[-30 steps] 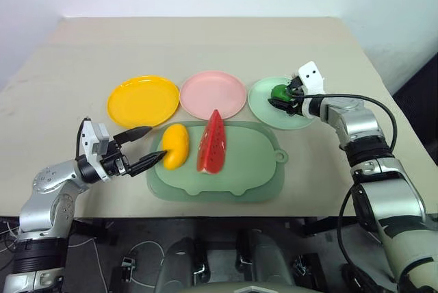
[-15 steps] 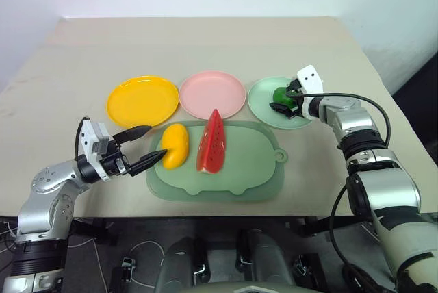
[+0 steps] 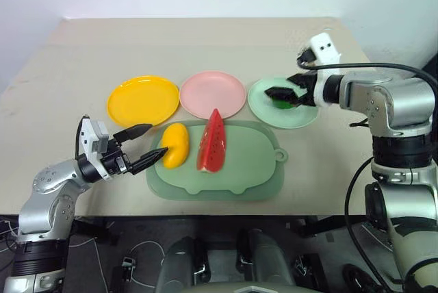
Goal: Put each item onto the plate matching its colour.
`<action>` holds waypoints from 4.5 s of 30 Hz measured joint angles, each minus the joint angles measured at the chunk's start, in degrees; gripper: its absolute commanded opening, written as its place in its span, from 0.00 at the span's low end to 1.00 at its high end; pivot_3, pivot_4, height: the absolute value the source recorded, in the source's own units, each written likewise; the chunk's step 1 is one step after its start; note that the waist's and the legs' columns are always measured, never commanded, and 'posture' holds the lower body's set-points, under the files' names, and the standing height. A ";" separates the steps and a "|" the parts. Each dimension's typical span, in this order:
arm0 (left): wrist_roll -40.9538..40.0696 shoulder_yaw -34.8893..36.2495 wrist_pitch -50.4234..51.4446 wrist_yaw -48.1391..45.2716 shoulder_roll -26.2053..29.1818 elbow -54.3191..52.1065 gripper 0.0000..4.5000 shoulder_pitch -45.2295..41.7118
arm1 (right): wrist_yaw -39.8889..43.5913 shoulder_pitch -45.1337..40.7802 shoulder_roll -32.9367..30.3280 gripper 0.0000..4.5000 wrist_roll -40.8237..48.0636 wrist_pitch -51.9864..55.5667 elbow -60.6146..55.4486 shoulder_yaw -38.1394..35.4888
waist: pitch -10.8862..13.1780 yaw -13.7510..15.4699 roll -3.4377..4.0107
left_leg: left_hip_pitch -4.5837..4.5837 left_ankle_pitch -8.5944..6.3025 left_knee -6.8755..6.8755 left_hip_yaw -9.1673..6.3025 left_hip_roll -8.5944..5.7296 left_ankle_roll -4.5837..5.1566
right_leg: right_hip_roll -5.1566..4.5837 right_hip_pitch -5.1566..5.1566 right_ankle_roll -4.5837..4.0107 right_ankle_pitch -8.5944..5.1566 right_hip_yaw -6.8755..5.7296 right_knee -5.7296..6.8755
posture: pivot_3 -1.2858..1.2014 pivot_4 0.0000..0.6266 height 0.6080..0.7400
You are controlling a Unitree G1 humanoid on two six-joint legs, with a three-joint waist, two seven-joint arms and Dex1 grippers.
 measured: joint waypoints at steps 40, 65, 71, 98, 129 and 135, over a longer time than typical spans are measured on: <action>1.19 -2.59 -0.76 1.23 -1.67 1.12 1.00 -2.85 | -48.09 -8.38 9.83 0.91 39.58 9.85 11.09 19.48 | -0.01 -0.06 -0.02 | -0.01 0.00 -0.04 0.06 0.02 0.01 | 0.14 0.03 0.19 0.10 0.00 -0.03 | 0.52 0.24 0.67; 0.98 -1.19 1.15 2.78 -1.16 -2.79 1.00 0.87 | -19.83 -17.18 11.05 0.42 14.86 -13.68 21.97 17.21 | 0.00 -0.12 -0.01 | -0.03 0.00 -0.18 0.13 0.03 -0.01 | 0.16 -0.06 0.18 0.10 0.00 -0.09 | 0.52 0.24 0.67; 0.65 -0.45 1.34 3.25 -1.17 -3.17 1.00 1.27 | -16.39 -23.08 17.91 0.42 4.78 -27.69 45.77 17.09 | 0.00 -0.08 0.00 | -0.05 0.01 -0.18 0.17 0.02 -0.01 | 0.17 -0.08 0.19 0.10 0.01 -0.09 | 0.52 0.24 0.67; 0.04 0.52 -2.20 2.85 -1.28 -3.06 1.00 6.12 | -10.50 -32.95 28.07 0.98 -15.61 -53.82 80.30 6.86 | 0.03 -1.61 0.04 | -0.22 0.05 -0.26 0.16 0.03 -0.10 | 0.15 -0.35 0.16 0.08 0.04 0.08 | 0.52 0.24 0.67; -4.36 1.51 11.24 16.19 -4.56 -7.24 1.00 1.95 | -2.29 6.20 5.87 0.98 4.20 -6.82 -8.05 0.00 | 0.00 0.08 -0.02 | -0.18 0.04 -0.20 0.00 -0.02 -0.08 | 0.10 -0.17 0.15 0.08 -0.01 -0.09 | 0.52 0.24 0.67; -7.00 0.78 21.77 23.61 -4.48 -10.30 1.00 1.19 | 2.08 12.19 -0.78 0.98 8.23 -10.66 -15.25 -0.62 | 0.00 0.40 -0.03 | -0.15 0.04 -0.21 -0.01 -0.02 -0.07 | 0.12 -0.12 0.23 0.03 -0.02 -0.13 | 0.52 0.24 0.67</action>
